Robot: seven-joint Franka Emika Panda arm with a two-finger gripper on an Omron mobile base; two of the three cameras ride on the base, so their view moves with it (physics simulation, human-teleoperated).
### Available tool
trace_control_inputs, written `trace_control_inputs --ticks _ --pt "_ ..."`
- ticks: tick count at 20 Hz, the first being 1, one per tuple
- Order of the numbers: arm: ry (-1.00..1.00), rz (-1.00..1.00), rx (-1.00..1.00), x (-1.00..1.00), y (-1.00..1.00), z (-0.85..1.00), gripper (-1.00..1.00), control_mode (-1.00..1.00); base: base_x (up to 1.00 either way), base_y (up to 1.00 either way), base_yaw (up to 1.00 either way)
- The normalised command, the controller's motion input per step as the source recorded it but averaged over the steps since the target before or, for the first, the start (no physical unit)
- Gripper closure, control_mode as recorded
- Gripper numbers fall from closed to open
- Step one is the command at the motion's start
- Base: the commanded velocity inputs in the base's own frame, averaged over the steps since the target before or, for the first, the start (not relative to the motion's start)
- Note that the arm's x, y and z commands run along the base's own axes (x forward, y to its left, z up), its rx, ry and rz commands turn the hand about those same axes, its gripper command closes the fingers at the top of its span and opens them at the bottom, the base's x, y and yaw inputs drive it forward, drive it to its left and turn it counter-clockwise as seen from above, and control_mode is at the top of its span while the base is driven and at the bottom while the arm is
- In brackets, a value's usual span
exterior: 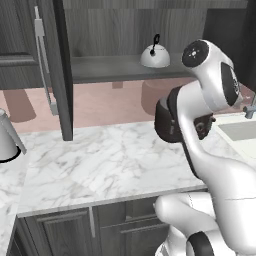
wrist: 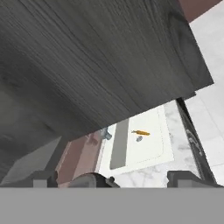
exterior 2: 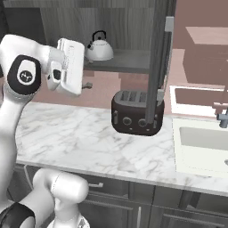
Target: Open the cabinet, pick the kettle from the cabinet, and place it in the sink.
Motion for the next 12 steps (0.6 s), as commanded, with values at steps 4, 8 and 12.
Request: trace_control_inputs --ticks 4,8,12 --pt "0.08 0.39 -0.10 -0.10 0.54 0.08 -1.00 -1.00 0.00 0.00 0.00" --pt "0.10 0.43 -0.13 -0.12 0.45 0.12 -1.00 -1.00 0.00 0.00 0.00" --pt "0.10 0.43 -0.13 -0.13 0.36 0.16 -1.00 -1.00 0.00 0.00 0.00"
